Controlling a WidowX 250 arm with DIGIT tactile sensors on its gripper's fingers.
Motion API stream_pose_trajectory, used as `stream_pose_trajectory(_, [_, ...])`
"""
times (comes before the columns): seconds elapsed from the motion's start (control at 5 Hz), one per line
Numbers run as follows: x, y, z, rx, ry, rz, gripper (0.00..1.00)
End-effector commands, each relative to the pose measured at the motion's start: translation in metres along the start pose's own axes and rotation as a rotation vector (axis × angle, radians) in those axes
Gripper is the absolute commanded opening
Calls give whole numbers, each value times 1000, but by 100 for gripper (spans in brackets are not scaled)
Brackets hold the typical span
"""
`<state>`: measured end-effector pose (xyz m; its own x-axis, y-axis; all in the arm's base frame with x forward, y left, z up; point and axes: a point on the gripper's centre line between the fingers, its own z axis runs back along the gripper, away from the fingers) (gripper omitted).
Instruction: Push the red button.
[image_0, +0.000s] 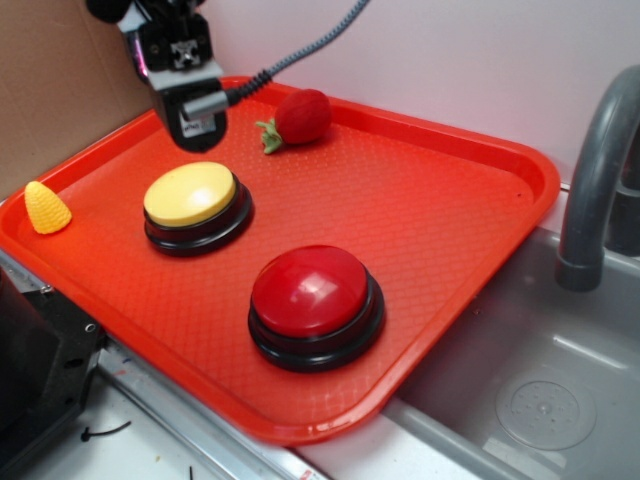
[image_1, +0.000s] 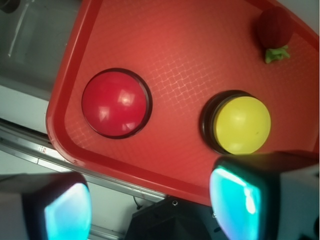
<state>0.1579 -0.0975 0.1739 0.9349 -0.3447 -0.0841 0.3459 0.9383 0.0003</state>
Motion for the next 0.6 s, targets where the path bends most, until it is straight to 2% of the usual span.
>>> stream_pose_trajectory(0.0, [-5, -6, 20, -6, -69, 15, 100])
stream_pose_trajectory(0.4, [-9, -4, 25, 14, -72, 20, 100])
